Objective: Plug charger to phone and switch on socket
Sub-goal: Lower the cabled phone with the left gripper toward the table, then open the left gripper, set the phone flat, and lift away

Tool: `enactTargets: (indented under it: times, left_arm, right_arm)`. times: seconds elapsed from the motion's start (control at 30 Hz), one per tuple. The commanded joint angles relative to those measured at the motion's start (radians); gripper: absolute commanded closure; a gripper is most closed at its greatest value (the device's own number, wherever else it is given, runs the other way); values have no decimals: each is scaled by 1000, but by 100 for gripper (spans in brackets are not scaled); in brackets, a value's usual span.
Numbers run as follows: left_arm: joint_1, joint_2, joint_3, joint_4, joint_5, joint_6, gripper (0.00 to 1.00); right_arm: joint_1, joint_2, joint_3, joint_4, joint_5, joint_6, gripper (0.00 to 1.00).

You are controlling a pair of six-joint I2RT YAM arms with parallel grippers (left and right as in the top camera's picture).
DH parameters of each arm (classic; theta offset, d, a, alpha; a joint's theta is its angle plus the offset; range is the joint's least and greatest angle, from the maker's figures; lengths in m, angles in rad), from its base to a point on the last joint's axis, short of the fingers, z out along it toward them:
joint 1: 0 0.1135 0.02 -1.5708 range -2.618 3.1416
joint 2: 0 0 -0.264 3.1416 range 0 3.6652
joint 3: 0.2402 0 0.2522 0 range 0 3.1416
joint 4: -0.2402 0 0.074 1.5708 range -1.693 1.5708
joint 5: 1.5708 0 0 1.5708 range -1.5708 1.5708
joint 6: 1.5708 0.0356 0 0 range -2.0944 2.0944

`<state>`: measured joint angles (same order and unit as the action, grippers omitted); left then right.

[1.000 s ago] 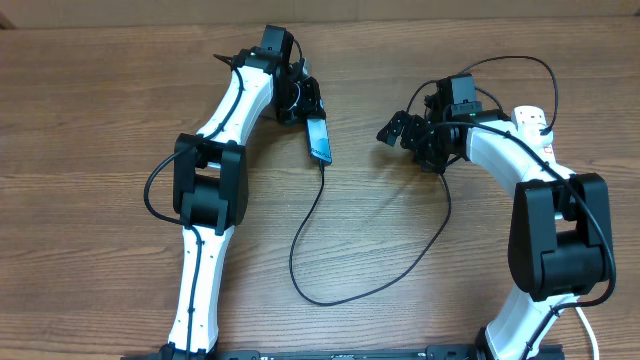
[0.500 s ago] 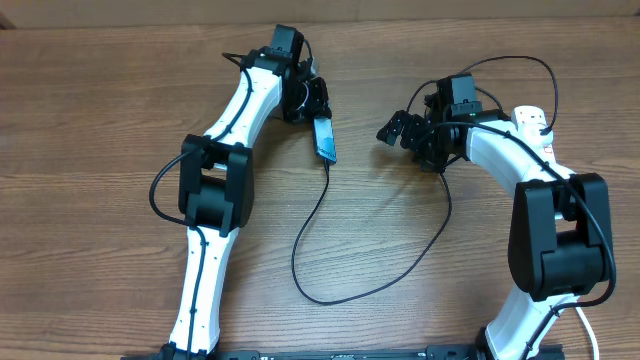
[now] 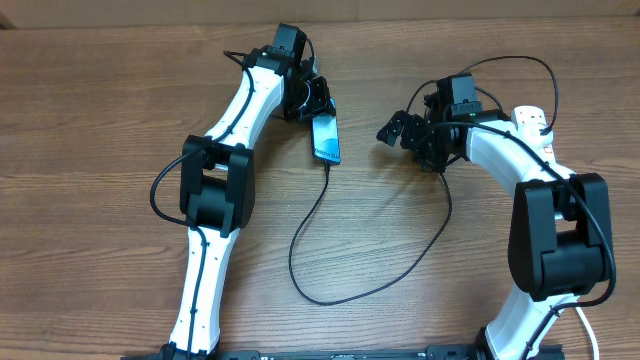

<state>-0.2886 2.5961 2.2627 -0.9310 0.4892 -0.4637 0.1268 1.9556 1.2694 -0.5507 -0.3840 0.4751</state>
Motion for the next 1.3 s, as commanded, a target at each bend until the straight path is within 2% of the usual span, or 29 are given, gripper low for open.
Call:
enactTargets:
  times: [0.0,0.27,0.3,0.33,0.43,0.63,1.0,1.07,1.17,1.2,1.27]
  left_arm:
    - [-6,16,-3,-30,-55,14,68]
    - [-6,16,-3,-45,-56,14,58]
    - [-6,16,-3,-48,-55,14,44]
    - [-6,16,-3,-52,-56,14,38]
    - [-6,16,-3,-56,-57,14,36]
    - [-6,16,-3,-67,-76,14,38]
    - [-6,16,-3,-80,-91,14,34]
    - [-5,16,-3,-90,-105,14,23]
    - [-3,15,-3,-99,-110,15,10]
    - [1,12,-3,-107,-113,14,0]
    - [7,2,-2,-126,-121,15,0]
  right_arm:
    - [2,-2,2,6,18,-13,0]
    - [2,-2,2,6,17,-13,0]
    - [2,-2,2,6,17,-13,0]
    - [2,-2,2,5,17,-13,0]
    - [2,-2,2,6,17,-13,0]
    - [2,-2,2,6,17,-13,0]
    - [2,-2,2,5,17,-13,0]
    - [2,-2,2,5,17,-13,0]
    - [2,-2,2,5,17,-13,0]
    - [2,-2,2,5,17,-13,0]
    - [2,-2,2,5,17,-13,0]
